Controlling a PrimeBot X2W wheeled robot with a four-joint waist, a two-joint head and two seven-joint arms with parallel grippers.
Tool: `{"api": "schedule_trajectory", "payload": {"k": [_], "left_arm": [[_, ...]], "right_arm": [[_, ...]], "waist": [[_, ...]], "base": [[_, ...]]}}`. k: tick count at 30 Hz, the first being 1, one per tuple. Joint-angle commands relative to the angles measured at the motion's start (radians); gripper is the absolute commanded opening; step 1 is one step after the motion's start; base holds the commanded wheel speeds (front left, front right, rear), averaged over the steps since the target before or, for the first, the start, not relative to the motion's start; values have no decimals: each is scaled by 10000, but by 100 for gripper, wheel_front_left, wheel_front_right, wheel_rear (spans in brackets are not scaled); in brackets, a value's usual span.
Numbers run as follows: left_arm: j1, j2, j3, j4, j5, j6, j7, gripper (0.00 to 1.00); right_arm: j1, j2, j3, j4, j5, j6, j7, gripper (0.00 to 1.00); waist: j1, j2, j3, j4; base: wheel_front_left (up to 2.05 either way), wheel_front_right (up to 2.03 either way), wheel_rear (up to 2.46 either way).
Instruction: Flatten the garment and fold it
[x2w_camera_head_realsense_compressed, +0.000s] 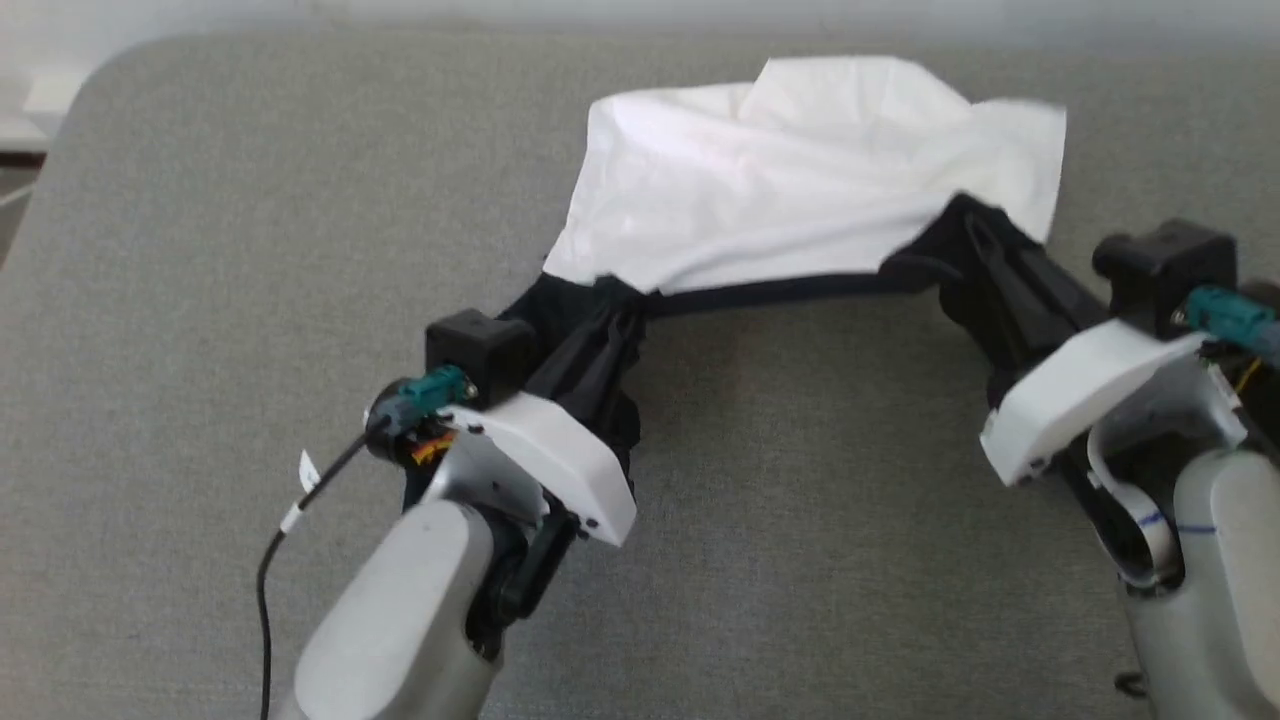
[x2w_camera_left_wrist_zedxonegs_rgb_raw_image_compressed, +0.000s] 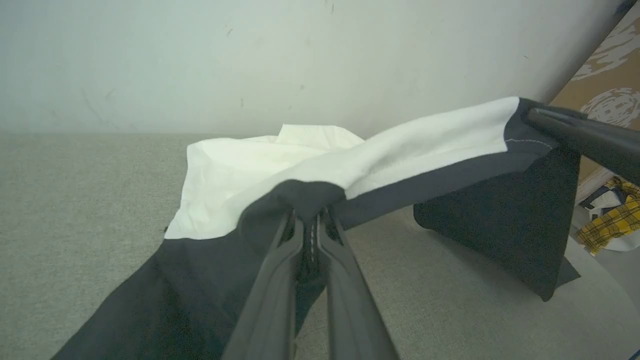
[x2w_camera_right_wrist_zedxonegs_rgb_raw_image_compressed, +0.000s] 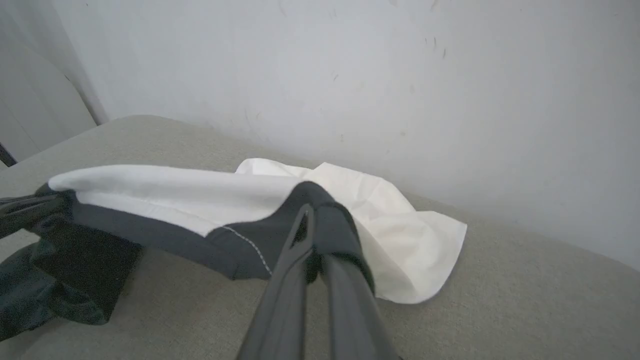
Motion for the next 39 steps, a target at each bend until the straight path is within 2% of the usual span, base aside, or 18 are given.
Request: {"api": "schedule_trajectory", "payload": {"k": [1, 7, 13, 18, 25, 30, 39], "left_arm": [[-336, 128, 150, -159, -11, -29, 20, 0], [-1373, 465, 376, -410, -73, -172, 633, 0], [-2666, 632, 909, -266, -501, -276, 1242, 0], [-3973, 476, 1623, 293, -1191, -134, 1688, 0], [-5780, 528, 2006, 1615, -1431, 15, 2285, 0], [-6991, 652, 2124, 2487, -1152, 261, 2261, 0], [-9036, 844, 2085, 3544, -563, 400, 1855, 0]], "right_arm": [[-415, 43, -74, -112, 43, -23, -101, 0], [-1617, -133, 15, -148, -52, -23, 54, 0], [-2910, -334, 124, 391, 129, -23, 370, 0], [-4421, -71, 156, 1664, 269, -23, 428, 0], [-6422, 361, 300, 3614, 13, -23, 267, 0], [-7850, 678, 295, 4903, -422, -23, 134, 0], [-10066, 1131, 190, 6780, -1261, -23, -277, 0]], "waist": [[1, 0, -625, -226], [1, 0, -1113, -350], [1, 0, -1384, -497], [1, 0, -1581, -742], [1, 0, -1698, -1029], [1, 0, -1470, -1275], [1, 0, -667, -1705]], "base": [[0, 0, 0], [0, 0, 0], [0, 0, 0], [0, 0, 0], [0, 0, 0], [0, 0, 0], [0, 0, 0]]}}
